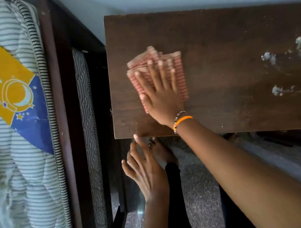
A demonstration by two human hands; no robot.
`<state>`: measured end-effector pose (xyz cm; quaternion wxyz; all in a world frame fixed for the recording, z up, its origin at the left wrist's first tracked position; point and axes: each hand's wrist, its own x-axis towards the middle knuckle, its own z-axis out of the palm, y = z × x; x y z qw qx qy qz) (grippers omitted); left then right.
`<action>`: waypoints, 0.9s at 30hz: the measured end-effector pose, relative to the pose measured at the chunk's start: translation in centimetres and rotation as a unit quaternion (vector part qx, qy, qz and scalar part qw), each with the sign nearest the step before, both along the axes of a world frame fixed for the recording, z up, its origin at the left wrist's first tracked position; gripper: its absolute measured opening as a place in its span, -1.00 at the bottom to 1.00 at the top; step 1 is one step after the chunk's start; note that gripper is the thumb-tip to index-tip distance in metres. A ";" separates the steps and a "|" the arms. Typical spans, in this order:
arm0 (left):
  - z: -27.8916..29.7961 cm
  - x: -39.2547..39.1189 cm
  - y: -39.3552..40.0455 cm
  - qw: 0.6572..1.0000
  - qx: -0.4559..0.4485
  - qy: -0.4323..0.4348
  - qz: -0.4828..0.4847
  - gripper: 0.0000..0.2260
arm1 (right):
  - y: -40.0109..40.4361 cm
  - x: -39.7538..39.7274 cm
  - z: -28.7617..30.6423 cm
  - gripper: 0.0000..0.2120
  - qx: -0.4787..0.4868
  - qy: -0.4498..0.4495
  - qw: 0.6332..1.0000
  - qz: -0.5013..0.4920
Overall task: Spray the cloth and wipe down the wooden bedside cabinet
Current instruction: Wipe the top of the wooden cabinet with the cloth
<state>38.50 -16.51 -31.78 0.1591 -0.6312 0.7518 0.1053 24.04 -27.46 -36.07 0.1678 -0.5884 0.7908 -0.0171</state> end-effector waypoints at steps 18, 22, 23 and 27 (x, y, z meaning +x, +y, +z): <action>0.6 -0.6 1.1 0.998 0.016 0.004 -0.060 -0.41 | 14.6 -5.0 0.6 -0.47 0.027 0.036 0.987 0.154; 0.5 -1.1 1.1 0.998 0.045 0.022 -0.031 -0.22 | 17.4 -7.9 1.0 -0.47 0.053 0.035 0.998 -0.009; 0.6 -0.9 1.1 0.998 0.052 0.026 -0.030 -0.20 | 18.3 -8.2 1.1 -0.46 0.055 0.032 0.995 -0.070; 1.2 -0.2 0.6 0.995 0.058 0.063 -0.044 -0.27 | 20.3 -6.5 0.9 -0.41 0.069 0.022 0.965 -0.252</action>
